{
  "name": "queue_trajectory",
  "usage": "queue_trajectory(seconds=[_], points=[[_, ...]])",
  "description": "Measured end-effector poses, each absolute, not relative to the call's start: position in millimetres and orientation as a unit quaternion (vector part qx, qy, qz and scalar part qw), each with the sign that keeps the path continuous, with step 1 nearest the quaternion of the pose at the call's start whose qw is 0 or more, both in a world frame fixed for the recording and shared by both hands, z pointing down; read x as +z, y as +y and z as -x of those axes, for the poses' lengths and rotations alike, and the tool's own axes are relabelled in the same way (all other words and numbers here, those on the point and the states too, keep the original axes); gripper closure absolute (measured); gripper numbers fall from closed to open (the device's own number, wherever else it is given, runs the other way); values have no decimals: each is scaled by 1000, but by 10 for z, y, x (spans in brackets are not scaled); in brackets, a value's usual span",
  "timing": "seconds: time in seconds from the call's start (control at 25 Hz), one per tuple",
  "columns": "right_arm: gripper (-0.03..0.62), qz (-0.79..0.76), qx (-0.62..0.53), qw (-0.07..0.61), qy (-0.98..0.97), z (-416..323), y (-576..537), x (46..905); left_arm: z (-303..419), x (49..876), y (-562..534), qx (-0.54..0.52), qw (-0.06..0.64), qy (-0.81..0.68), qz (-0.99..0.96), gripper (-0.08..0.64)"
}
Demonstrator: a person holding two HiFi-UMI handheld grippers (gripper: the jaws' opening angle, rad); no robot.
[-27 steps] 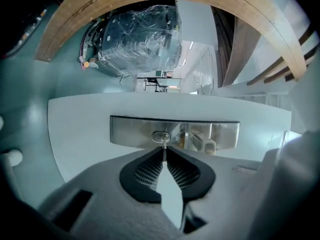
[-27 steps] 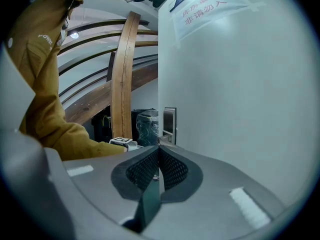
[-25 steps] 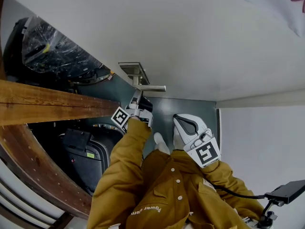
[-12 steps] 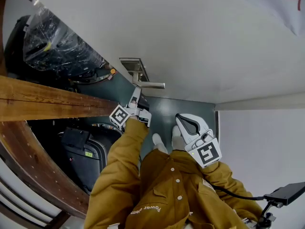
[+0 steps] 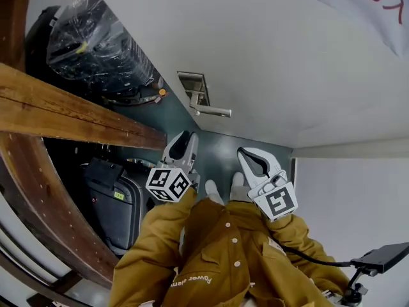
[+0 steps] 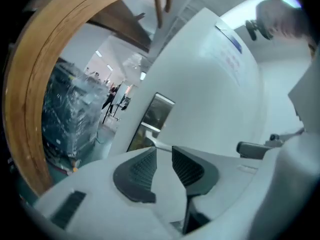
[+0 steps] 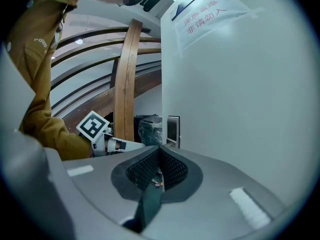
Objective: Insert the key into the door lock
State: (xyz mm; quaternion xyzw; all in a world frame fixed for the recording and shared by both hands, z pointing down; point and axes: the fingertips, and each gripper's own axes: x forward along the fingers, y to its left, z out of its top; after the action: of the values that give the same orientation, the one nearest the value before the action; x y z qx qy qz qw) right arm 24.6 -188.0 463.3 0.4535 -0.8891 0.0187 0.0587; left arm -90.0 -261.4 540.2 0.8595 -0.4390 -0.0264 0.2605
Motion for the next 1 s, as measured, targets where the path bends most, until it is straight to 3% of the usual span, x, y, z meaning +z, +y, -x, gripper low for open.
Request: queue_trajectory(seconds=[0.2,0.24,0.36,1.0], points=[[586,-442,14,45,-896,-190,-1858,4581,712,4936,-2186,37,127,-439,-888,522],[588,-441,16,45,-896,-185,-1849,4589,681,4870,-2106,41,113,-440,-890,555],[588,-441,22,56,-895,-205,-1847,4640,600,4737,-1922,49,92,-445,-890,558],[588,-442,62,97,-890,-195,-1744,4807,481,4860,-1512,55,127,-459,-877,558]])
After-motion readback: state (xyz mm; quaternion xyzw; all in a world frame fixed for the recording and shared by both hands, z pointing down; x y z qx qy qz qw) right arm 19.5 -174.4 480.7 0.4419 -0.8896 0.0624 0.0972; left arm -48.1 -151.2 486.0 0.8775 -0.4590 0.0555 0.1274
